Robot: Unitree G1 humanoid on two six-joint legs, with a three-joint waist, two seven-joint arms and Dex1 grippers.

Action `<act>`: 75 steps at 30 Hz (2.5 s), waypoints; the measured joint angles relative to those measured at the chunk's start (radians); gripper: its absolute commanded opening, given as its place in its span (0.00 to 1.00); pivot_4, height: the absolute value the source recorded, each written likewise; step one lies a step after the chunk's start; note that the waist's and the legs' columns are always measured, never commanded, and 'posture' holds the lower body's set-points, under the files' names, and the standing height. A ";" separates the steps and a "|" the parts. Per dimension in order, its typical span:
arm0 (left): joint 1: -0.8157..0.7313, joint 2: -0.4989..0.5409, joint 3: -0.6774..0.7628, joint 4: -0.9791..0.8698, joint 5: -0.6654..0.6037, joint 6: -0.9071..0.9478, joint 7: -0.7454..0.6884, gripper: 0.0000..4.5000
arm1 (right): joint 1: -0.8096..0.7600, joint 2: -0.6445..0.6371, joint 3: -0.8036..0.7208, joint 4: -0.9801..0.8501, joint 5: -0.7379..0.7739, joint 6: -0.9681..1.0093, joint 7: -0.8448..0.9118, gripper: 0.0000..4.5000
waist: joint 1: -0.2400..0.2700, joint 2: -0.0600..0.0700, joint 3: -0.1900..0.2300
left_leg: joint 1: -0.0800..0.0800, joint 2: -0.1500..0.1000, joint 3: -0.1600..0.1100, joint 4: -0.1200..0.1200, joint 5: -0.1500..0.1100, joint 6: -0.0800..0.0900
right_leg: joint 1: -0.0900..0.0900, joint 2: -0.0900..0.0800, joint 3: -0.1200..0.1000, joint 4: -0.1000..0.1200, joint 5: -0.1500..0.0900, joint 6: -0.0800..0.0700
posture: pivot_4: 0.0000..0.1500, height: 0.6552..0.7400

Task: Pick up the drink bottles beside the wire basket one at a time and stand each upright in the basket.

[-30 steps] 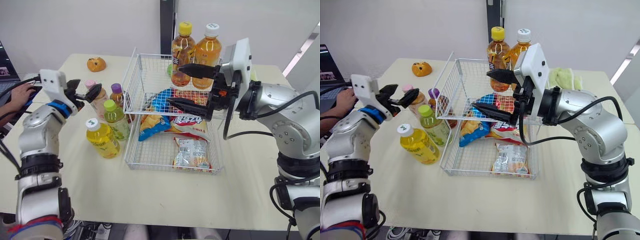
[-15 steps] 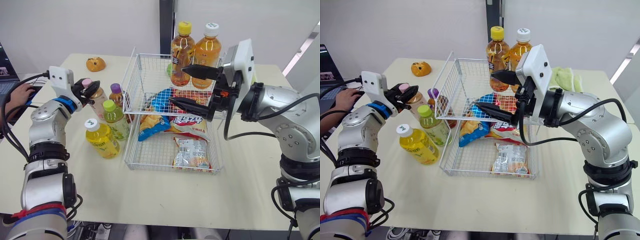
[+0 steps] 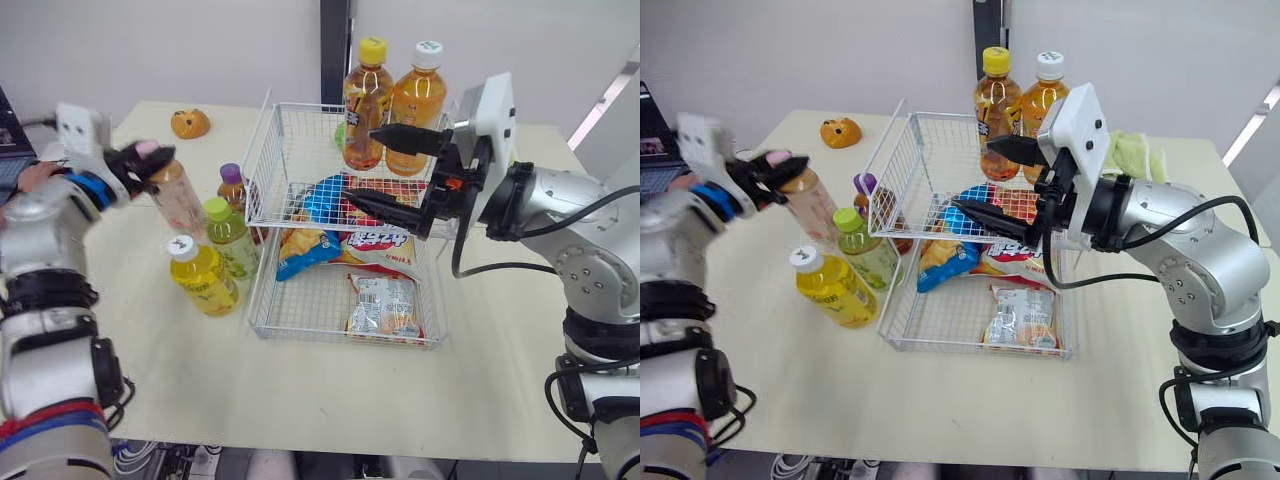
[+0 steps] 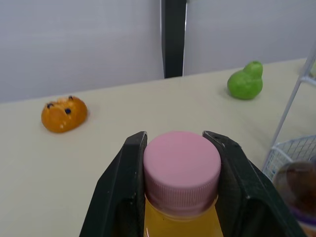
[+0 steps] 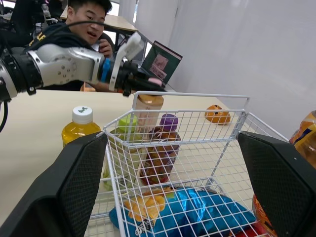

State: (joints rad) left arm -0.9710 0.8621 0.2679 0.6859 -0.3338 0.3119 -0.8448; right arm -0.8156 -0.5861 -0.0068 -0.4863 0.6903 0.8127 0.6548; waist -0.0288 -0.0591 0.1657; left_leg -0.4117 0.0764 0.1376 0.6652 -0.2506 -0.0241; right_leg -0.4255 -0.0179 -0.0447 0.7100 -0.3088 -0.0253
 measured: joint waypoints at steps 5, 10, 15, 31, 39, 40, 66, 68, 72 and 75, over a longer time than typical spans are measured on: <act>-0.245 0.079 -0.030 -0.045 -0.005 0.104 -0.100 0.31 | 0.003 -0.031 -0.037 -0.002 0.013 0.005 -0.001 1.00 | 0.008 0.000 0.000 | -0.002 -0.001 -0.002 0.000 0.000 0.000 | 0.001 -0.001 -0.002 -0.004 0.000 0.000 | 1.00 1.00; -0.499 0.020 -0.110 0.051 0.026 0.153 -0.147 0.31 | 0.014 -0.059 -0.073 -0.032 0.044 0.029 -0.018 1.00 | 0.015 0.000 0.000 | -0.004 -0.001 -0.005 0.001 0.000 0.000 | 0.000 0.000 -0.004 -0.003 0.000 0.000 | 1.00 1.00; -0.699 -0.093 -0.152 0.165 0.044 0.156 -0.180 0.31 | 0.033 -0.075 -0.100 -0.073 0.057 0.055 -0.057 1.00 | 0.015 0.001 0.000 | -0.004 -0.002 -0.004 0.000 0.000 0.000 | 0.000 0.000 -0.004 -0.004 -0.001 0.001 | 1.00 1.00; -0.741 -0.339 -0.191 0.387 0.108 0.011 -0.260 0.31 | 0.170 -0.103 -0.250 -0.281 0.180 0.201 -0.339 1.00 | -0.003 0.009 0.006 | -0.003 -0.002 -0.002 0.001 0.000 0.000 | -0.003 0.000 0.001 0.001 -0.001 0.002 | 1.00 1.00; -0.670 -0.393 -0.191 0.485 0.154 -0.063 -0.244 0.31 | 0.178 -0.123 -0.281 -0.306 0.238 0.224 -0.432 1.00 | -0.003 0.009 0.006 | -0.004 -0.003 -0.001 0.002 0.000 0.000 | -0.004 0.000 0.001 0.003 -0.001 0.002 | 1.00 1.00; -0.670 -0.394 -0.191 0.486 0.158 -0.074 -0.244 0.31 | 0.177 -0.124 -0.281 -0.306 0.239 0.225 -0.445 1.00 | -0.003 0.010 0.006 | -0.004 -0.003 -0.001 0.002 0.000 0.000 | -0.004 0.000 0.002 0.003 -0.002 0.003 | 1.00 1.00; -0.609 -0.053 -0.053 0.361 0.133 -0.099 -0.219 0.99 | 0.099 -0.147 -0.125 -0.200 0.267 0.131 -0.302 1.00 | -0.011 0.011 0.005 | -0.003 -0.003 -0.001 0.003 0.000 0.000 | -0.004 0.000 0.004 0.005 -0.002 0.003 | 1.00 1.00; -0.500 -0.002 -0.004 0.284 0.109 -0.092 -0.183 0.99 | 0.074 -0.135 -0.094 -0.176 0.258 0.104 -0.252 1.00 | -0.010 0.011 0.005 | -0.002 -0.002 -0.001 0.004 0.000 0.000 | -0.004 0.000 0.004 0.007 -0.002 0.003 | 1.00 1.00; -0.077 0.098 0.169 0.034 0.037 -0.032 -0.137 0.99 | 0.030 -0.086 -0.006 -0.118 0.236 0.055 -0.125 1.00 | -0.023 0.012 0.004 | -0.001 0.000 0.000 0.009 0.000 0.000 | -0.002 0.000 0.004 0.009 -0.001 0.002 | 1.00 1.00; 0.433 0.051 0.432 -0.302 -0.034 0.072 -0.101 0.99 | 0.011 -0.050 0.051 -0.083 0.230 0.023 -0.023 1.00 | -0.035 0.011 0.003 | 0.000 0.001 -0.003 0.009 0.000 0.000 | 0.000 0.000 0.003 0.008 -0.001 0.002 | 1.00 1.00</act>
State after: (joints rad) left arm -0.5379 0.9129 0.7002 0.3839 -0.3683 0.3843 -0.9459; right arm -0.8049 -0.6362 0.0445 -0.5689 0.9204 0.8356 0.6318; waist -0.0635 -0.0477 0.1692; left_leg -0.4121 0.0777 0.1351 0.6745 -0.2511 -0.0239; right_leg -0.4259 -0.0181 -0.0422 0.7183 -0.3101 -0.0231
